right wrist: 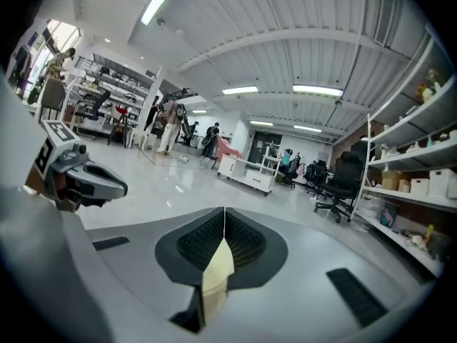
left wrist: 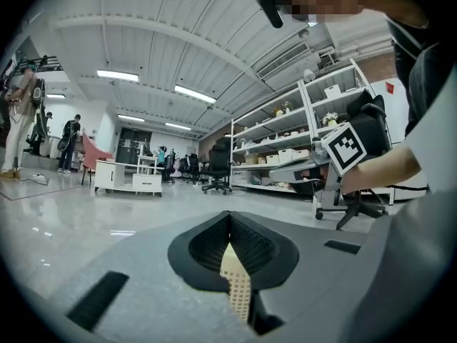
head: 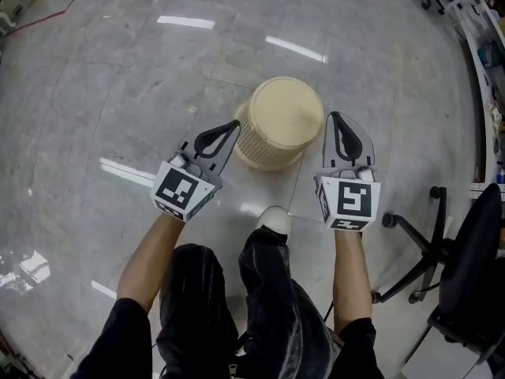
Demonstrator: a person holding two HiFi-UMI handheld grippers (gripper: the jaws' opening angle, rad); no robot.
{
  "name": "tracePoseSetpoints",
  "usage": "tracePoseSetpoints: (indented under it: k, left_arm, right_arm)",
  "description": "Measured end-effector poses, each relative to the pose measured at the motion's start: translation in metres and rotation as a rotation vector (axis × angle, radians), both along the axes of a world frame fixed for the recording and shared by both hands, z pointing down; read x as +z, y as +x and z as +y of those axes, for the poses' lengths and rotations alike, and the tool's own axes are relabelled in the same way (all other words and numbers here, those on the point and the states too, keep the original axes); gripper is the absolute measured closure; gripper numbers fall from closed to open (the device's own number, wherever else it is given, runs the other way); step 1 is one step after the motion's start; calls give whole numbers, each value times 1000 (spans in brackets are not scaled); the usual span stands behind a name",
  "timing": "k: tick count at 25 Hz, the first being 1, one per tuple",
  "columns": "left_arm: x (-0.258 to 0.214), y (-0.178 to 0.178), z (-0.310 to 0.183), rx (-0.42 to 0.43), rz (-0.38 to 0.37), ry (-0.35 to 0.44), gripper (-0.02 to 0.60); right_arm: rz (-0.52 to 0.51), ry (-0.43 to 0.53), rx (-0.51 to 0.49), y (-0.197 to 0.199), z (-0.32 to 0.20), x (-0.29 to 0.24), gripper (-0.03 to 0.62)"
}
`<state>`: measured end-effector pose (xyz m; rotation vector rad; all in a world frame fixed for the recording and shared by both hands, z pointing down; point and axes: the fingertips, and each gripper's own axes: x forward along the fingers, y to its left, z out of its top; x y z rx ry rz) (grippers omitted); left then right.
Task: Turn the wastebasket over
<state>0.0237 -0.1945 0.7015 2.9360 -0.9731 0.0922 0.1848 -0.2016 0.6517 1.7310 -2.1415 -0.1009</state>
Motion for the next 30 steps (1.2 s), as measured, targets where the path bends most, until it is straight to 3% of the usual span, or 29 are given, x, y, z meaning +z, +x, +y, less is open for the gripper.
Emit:
tracePoseSetpoints:
  k: [4, 9, 12, 21, 26, 30]
  left_arm:
    - [35, 3, 3, 11, -28, -25, 577]
    - [59, 18, 12, 58, -34, -33, 575]
    - [65, 24, 8, 73, -29, -33, 575]
    - [84, 14, -7, 30, 31, -111, 575]
    - [107, 12, -8, 18, -7, -140, 575]
    - [117, 7, -8, 12, -11, -165, 575]
  right_arm:
    - [6, -97, -19, 9, -6, 41, 568]
    - [16, -160, -74, 13, -17, 76, 439]
    - [-31, -189, -93, 18, -31, 90, 355]
    - [-435, -285, -54, 34, -42, 124, 336]
    - [-765, -335, -50, 41, -39, 136, 336]
    - [-787, -343, -60, 41, -40, 136, 336]
